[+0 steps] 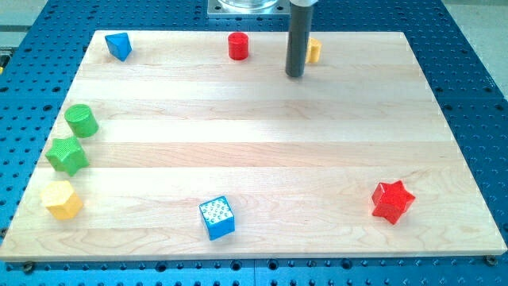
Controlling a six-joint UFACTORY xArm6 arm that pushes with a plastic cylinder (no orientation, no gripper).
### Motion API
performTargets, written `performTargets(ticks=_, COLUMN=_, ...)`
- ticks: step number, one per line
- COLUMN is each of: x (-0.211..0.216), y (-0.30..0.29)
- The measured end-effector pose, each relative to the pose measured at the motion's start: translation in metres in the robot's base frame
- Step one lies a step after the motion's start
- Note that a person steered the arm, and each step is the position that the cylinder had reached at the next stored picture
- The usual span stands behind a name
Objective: Place the heart below the red circle
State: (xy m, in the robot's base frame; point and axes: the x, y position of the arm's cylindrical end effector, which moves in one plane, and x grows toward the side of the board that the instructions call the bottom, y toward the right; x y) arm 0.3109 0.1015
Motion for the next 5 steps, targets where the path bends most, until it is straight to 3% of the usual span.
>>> performTargets(ticks=1, x=-0.038, y=0.062)
performTargets(ticks=3, x=-0.070, y=0.039)
performTargets(ticks=5, x=-0.073, y=0.038)
